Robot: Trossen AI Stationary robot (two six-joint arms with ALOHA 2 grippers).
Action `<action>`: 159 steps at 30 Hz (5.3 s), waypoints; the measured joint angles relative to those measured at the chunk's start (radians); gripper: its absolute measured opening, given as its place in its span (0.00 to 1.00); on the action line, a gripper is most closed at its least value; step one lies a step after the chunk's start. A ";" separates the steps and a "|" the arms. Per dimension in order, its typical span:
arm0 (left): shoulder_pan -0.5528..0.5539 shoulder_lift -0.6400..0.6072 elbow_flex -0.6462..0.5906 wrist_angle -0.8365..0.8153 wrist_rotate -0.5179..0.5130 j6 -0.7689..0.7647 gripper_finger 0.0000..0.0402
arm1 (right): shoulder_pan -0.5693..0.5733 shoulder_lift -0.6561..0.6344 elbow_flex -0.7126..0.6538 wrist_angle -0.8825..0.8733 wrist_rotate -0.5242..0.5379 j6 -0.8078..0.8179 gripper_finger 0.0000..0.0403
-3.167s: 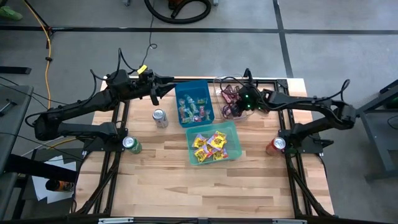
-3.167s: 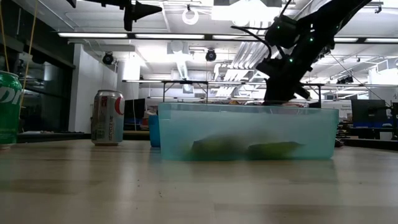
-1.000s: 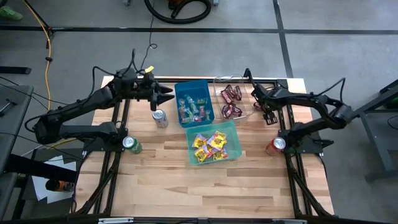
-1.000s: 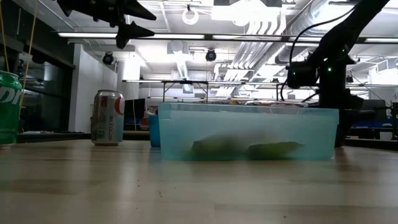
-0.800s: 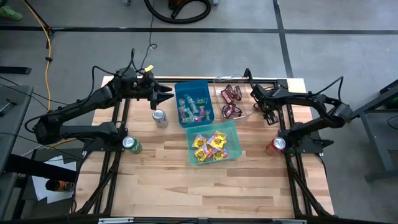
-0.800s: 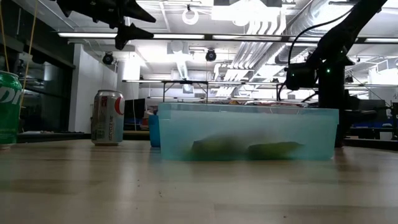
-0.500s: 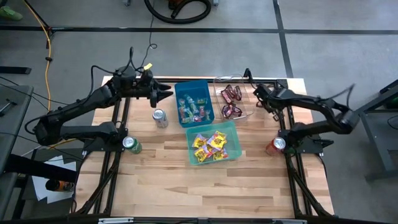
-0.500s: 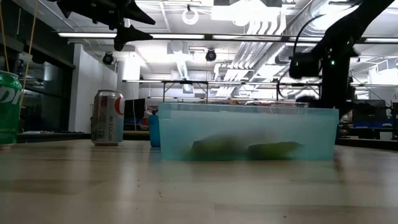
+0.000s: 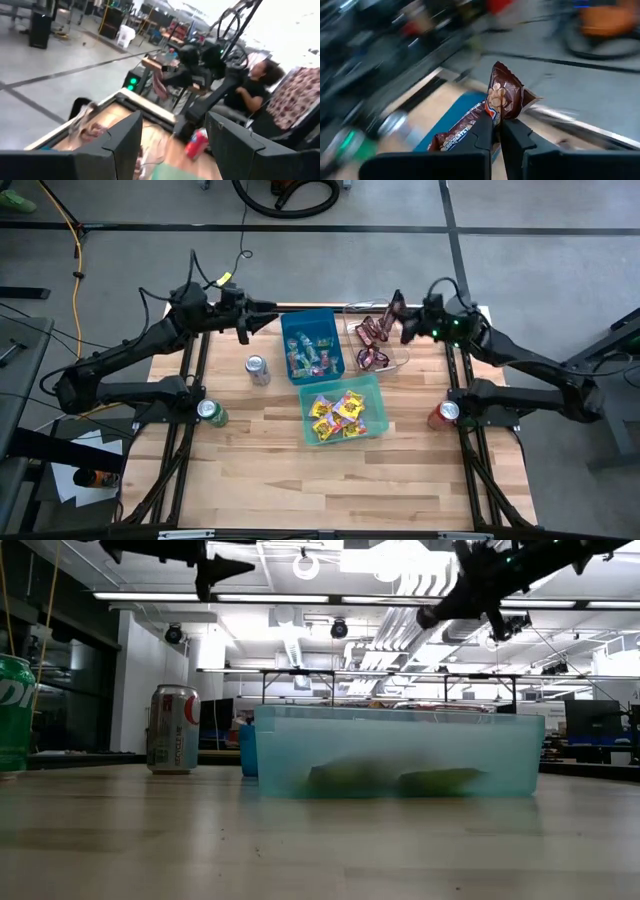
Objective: Sort candy
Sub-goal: Put the brown candy into the transparent bin, then return to Home Position
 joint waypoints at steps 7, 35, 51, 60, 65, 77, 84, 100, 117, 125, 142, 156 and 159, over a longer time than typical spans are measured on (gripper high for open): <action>-0.055 0.000 0.000 0.030 0.000 -0.082 0.51 | 0.080 -0.004 -0.002 -0.061 -0.105 -0.200 0.01; -0.107 0.001 0.000 0.127 -0.062 -0.132 0.51 | 0.030 0.542 0.264 -0.374 0.023 -0.167 0.28; -0.119 0.000 0.000 0.072 0.027 -0.067 0.51 | 0.079 0.345 0.505 -0.350 -0.348 -0.292 0.47; -0.342 -0.007 -0.150 0.184 -0.099 -0.011 0.16 | 0.291 0.230 0.395 -0.121 -0.409 -0.212 0.11; -0.404 -0.041 -0.299 0.374 -0.206 -0.083 0.03 | 0.372 0.226 0.306 0.048 -0.375 -0.120 0.04; -0.392 -0.457 -0.506 0.318 -0.312 -0.071 0.00 | 0.393 0.225 0.282 0.115 -0.366 -0.292 0.01; -0.407 -0.670 -0.666 0.340 -0.336 -0.131 0.00 | 0.393 0.224 0.282 0.114 -0.368 -0.180 0.00; -0.458 -0.757 -0.800 0.361 -0.405 -0.166 0.00 | 0.532 0.073 0.250 -0.064 -0.369 -0.137 0.00; -0.458 -0.757 -0.800 0.357 -0.405 -0.166 0.00 | 0.678 -0.426 -0.480 0.488 -0.190 -0.144 0.00; -0.458 -0.757 -0.800 0.355 -0.407 -0.166 0.00 | 0.647 -0.561 -0.616 0.506 -0.196 -0.285 0.00; -0.457 -0.916 -0.796 -0.097 -0.396 -0.163 0.00 | 0.646 -0.667 -0.709 0.359 -0.227 -0.295 0.00; -0.458 -0.926 -0.798 -0.093 -0.365 -0.165 0.00 | 0.646 -0.842 -0.709 0.178 -0.223 -0.296 0.00; -0.458 -0.926 -0.798 -0.093 -0.365 -0.165 0.00 | 0.646 -0.843 -0.709 0.240 -0.226 -0.296 0.00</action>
